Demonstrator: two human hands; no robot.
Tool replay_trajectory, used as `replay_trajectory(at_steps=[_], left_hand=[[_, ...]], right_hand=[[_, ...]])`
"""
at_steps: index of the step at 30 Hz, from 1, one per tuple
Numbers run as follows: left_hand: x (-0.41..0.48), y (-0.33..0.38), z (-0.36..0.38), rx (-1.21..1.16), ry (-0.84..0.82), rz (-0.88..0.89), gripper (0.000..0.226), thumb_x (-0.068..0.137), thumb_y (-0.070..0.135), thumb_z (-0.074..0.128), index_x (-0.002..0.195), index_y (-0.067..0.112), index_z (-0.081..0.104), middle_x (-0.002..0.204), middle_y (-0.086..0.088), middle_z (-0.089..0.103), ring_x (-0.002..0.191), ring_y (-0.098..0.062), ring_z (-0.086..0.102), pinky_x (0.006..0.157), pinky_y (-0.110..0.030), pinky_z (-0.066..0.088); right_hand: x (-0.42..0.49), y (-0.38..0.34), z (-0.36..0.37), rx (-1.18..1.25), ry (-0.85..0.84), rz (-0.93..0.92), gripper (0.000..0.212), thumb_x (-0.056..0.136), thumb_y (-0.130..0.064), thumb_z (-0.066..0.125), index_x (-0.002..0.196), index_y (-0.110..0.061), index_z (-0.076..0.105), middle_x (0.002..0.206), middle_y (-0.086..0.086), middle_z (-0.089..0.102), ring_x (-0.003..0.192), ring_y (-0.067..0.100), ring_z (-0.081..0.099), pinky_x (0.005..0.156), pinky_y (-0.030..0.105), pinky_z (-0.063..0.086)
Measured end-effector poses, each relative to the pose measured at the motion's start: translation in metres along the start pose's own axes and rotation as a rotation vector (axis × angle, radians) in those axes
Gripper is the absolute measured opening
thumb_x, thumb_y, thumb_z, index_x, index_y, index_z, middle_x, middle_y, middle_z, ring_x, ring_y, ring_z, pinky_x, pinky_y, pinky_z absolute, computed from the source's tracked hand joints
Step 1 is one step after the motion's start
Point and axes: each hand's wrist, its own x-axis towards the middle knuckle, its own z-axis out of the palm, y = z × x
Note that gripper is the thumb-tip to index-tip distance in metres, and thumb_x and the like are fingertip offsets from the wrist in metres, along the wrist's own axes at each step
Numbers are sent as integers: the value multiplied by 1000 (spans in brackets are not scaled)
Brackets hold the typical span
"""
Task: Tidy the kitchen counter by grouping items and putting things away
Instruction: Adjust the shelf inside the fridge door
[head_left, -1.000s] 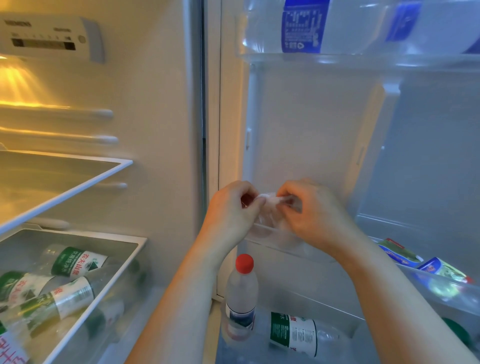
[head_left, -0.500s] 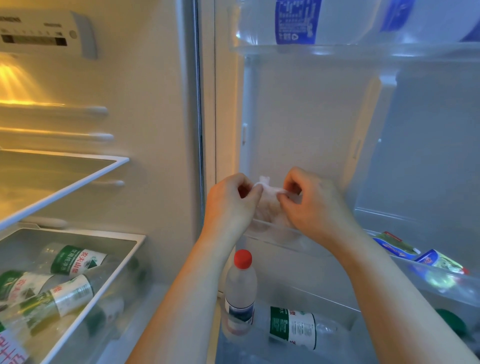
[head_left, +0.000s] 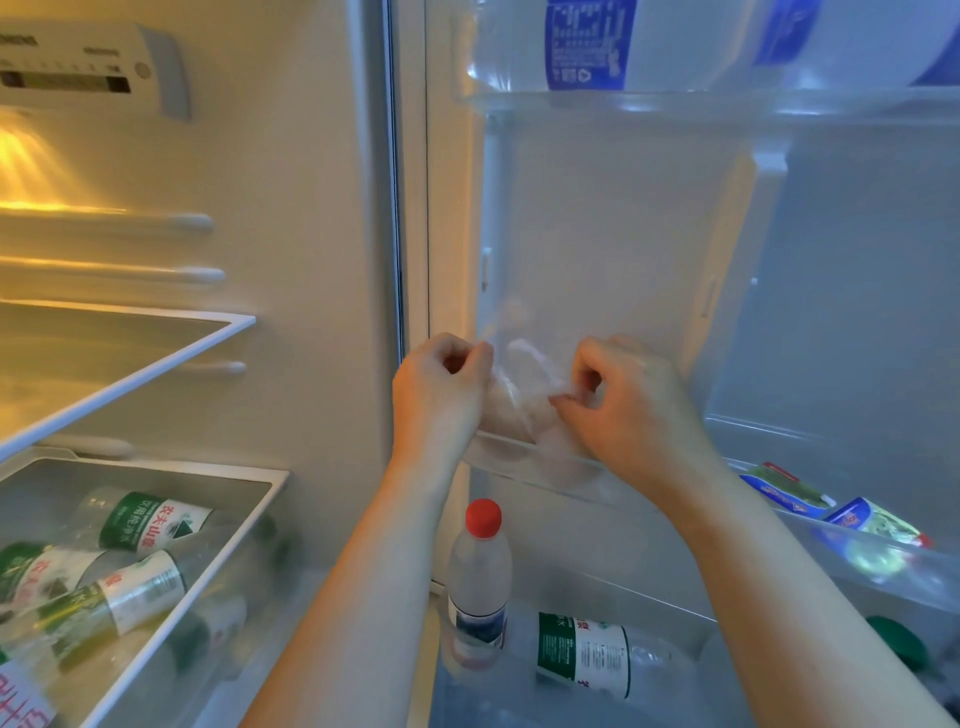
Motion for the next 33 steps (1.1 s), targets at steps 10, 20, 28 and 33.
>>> replay_trajectory(at_steps=[10,20,28,33], left_hand=[[9,-4,-14,-470,-27,-176,28,91,5,52,64,11,58,62,-6,62,59,-17,61,58,-25,52],[-1,22,-32,-128,126,386,36,80,-7,59,96,25,59,87,7,63,80,-2,60,74,-16,48],[-5,27,-27,447,-335,524,31,87,13,56,108,34,66,107,17,59,100,11,47,91,-7,36],[-3,14,-22,669,-433,472,21,87,29,55,105,34,65,103,10,57,116,-12,43,103,-34,36]], right_hand=[[0,0,1,2,137,-104,38,63,-10,81,70,-20,45,64,-13,36,65,17,41,57,28,26],[-2,-14,-16,114,284,-242,41,70,-1,67,110,-6,59,105,9,59,100,25,54,92,25,42],[8,-6,-21,-225,4,-469,28,73,-5,48,87,-9,72,87,1,71,82,29,59,70,36,48],[10,4,-17,-410,-190,-341,35,61,-39,65,86,-16,74,69,-2,65,70,28,59,63,34,47]])
